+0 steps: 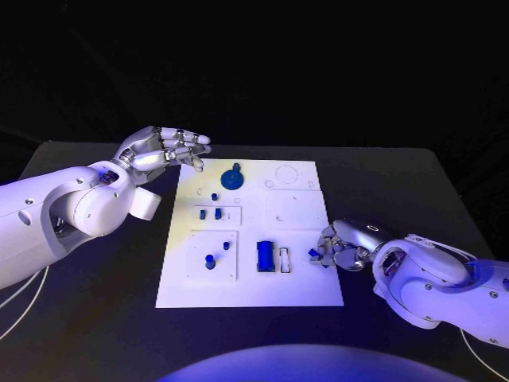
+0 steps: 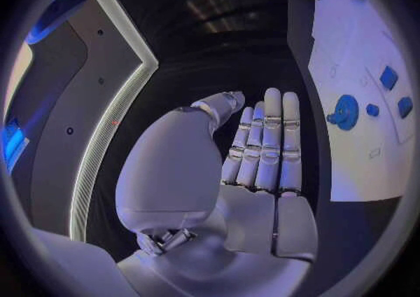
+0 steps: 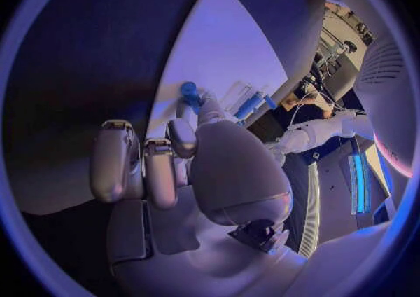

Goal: Assemble the parts on the task board

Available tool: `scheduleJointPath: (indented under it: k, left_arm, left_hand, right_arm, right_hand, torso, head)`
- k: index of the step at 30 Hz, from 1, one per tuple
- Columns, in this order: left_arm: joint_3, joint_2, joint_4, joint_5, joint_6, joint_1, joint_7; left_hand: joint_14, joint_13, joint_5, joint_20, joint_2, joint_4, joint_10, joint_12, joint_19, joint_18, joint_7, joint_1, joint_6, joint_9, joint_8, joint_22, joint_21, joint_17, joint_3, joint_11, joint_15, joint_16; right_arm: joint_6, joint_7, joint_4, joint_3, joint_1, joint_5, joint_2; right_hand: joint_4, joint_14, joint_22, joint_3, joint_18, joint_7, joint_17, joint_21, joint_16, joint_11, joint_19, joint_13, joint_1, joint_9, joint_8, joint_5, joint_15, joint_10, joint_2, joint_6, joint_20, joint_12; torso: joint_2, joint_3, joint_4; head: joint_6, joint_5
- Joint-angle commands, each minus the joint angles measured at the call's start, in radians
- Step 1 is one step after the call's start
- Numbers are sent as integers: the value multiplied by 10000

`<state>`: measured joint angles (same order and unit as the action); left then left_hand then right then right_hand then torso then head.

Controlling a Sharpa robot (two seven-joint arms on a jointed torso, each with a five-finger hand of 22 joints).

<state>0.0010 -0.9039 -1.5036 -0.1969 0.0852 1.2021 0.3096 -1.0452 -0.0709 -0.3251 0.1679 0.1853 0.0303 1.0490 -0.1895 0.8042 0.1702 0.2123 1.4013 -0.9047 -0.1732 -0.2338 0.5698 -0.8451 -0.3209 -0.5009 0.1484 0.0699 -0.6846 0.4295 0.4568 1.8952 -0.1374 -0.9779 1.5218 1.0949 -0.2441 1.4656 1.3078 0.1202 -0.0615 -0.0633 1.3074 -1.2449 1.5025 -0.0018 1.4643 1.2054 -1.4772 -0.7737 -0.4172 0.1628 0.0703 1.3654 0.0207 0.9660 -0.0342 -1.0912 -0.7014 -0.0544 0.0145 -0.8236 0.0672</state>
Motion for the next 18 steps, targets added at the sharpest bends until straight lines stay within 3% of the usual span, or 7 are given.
scheduleJointPath:
  k: [1,7,9,14,16,17,18]
  left_arm:
    - [3,12,-21,38,-170,2,44]
    - [2,18,-10,38,-158,2,45]
    - [1,25,-8,38,-156,2,44]
    - [0,44,-3,38,-152,2,46]
    - [0,50,-2,38,-148,2,47]
    - [0,53,-2,38,-148,2,48]
    - [0,55,-2,38,-147,2,48]
  left_hand:
    - [23,-10,-39,23,-90,-47,-46,-37,-75,112,25,15,-20,10,-23,13,-10,-12,6,5,51,68]
    - [23,-10,-39,23,-90,-47,-46,-37,-75,112,25,15,-20,10,-23,13,-10,-12,6,5,51,68]
    - [23,-10,-39,23,-90,-47,-46,-37,-75,112,25,15,-20,10,-23,13,-10,-12,6,5,51,68]
    - [16,-9,-41,21,-100,-53,-48,-45,-91,112,22,8,-21,19,-29,34,-28,-38,7,3,49,86]
    - [16,-9,-41,21,-100,-53,-48,-45,-91,112,22,8,-21,19,-29,34,-28,-38,7,3,49,86]
    - [16,-9,-41,21,-100,-53,-48,-45,-91,112,22,8,-21,19,-29,34,-28,-38,7,3,49,86]
    - [16,-9,-41,21,-100,-53,-48,-45,-91,112,22,8,-21,19,-29,34,-28,-38,7,3,49,86]
  right_arm:
    - [-508,352,-14,-100,123,162,-51]
    - [-58,284,119,-96,113,-216,-11]
    - [179,226,208,-92,69,-419,14]
    - [581,106,375,-84,-133,-952,36]
    - [737,52,443,-82,-228,-1189,30]
    - [808,27,469,-81,-271,-1294,21]
    - [893,-6,500,-80,-318,-1420,4]
  right_hand:
    - [-86,626,1829,-189,13,5,420,-20,-61,-121,1,11,-1821,1470,74,100,50,-69,241,115,-8,56]
    - [-334,634,1840,-975,19,38,453,-63,-57,-154,20,23,-2014,1469,138,348,81,-30,95,158,23,52]
    - [-467,637,1845,-2385,22,22,476,-90,-61,-71,27,10,-1660,1274,64,603,53,16,-491,100,12,83]
    - [-232,647,1854,-4907,30,-4,515,-139,-62,-70,39,45,-692,897,-138,786,42,97,-1501,-4,-10,51]
    - [92,650,1858,-5879,33,-32,523,-163,-65,-84,45,74,-128,699,-257,835,39,136,-1849,-64,-15,16]
    - [525,653,1859,-6653,41,-17,535,-174,-66,-100,46,96,450,504,-378,894,36,163,-2064,-113,-37,-6]
    - [592,654,1862,-6748,37,-25,541,-187,-65,-97,50,98,547,477,-391,915,26,164,-2073,-127,-22,-6]
  torso:
    - [2,-6,15]
    - [17,-13,18]
    - [15,-18,16]
    - [12,-21,20]
    - [11,-26,27]
    - [8,-24,26]
    - [9,-26,29]
  head:
    - [7,32]
    - [10,24]
    - [10,24]
    - [21,33]
    - [25,37]
    - [23,34]
    - [22,34]
